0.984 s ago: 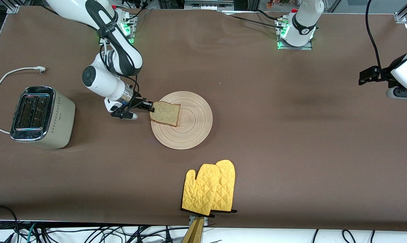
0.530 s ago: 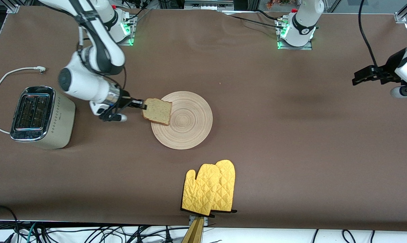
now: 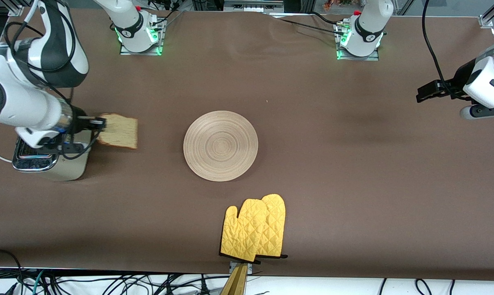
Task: Move plate and put bread in toaster
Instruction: 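Carry the bread slice over the toaster slot with the right gripper, then lower the bread into the toaster slot and open the right gripper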
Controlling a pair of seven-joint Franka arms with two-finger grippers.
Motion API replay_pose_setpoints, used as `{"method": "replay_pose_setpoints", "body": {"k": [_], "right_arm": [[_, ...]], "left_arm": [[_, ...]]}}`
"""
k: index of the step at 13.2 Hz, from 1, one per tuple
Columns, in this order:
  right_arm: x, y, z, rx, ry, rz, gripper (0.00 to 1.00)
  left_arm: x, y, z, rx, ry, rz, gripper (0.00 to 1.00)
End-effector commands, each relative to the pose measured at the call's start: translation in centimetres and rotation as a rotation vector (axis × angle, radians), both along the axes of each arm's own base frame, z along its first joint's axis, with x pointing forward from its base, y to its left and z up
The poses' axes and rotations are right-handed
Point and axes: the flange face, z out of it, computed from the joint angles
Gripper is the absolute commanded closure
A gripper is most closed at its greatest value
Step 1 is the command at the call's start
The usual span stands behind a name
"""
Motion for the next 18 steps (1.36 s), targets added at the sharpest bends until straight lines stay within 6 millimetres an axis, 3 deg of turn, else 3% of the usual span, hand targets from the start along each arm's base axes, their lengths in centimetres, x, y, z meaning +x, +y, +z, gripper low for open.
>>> {"method": "replay_pose_setpoints", "body": {"k": [1,2,5,6,7,8,12,14,16,18], "right_arm": [[1.3,-4.6,2.4,-0.159,0.035,0.061,1.00],[1.4,-6.6,2.9,-0.226,0.041,0.067,1.00],[1.6,-9.1,4.5,-0.403,0.059,0.130,1.00],[1.4,-11.0,4.7,-0.418,0.071,0.128,1.00],[1.5,-12.1,4.3,-0.421,0.079,0.129,1.00],[1.8,-13.2,2.7,-0.416,0.112,0.130,1.00],[3.0,-13.5,-1.8,-0.443,0.165,0.136,1.00],[3.3,-13.6,-2.4,-0.442,0.154,0.141,1.00],[4.3,-13.6,-2.3,-0.444,0.113,0.154,1.00],[5.1,-13.5,-2.6,-0.447,0.103,0.153,1.00]], "left_arm": [[0.5,-0.3,-0.2,-0.013,0.014,0.001,0.00],[0.5,-0.5,-0.1,-0.013,0.013,0.000,0.00],[0.3,-0.2,0.3,-0.056,0.009,0.016,0.00],[0.3,-0.4,0.4,-0.056,0.008,0.016,0.00],[0.3,-0.4,0.3,-0.057,0.011,0.016,0.00],[0.3,-0.5,0.2,-0.058,0.013,0.013,0.00],[0.4,-1.5,0.4,-0.032,0.010,0.013,0.00],[0.5,-2.2,1.2,-0.021,-0.009,0.001,0.00],[0.8,-1.6,2.8,-0.025,-0.045,0.008,0.00],[1.1,0.6,4.6,-0.047,-0.085,0.020,0.00]]}}
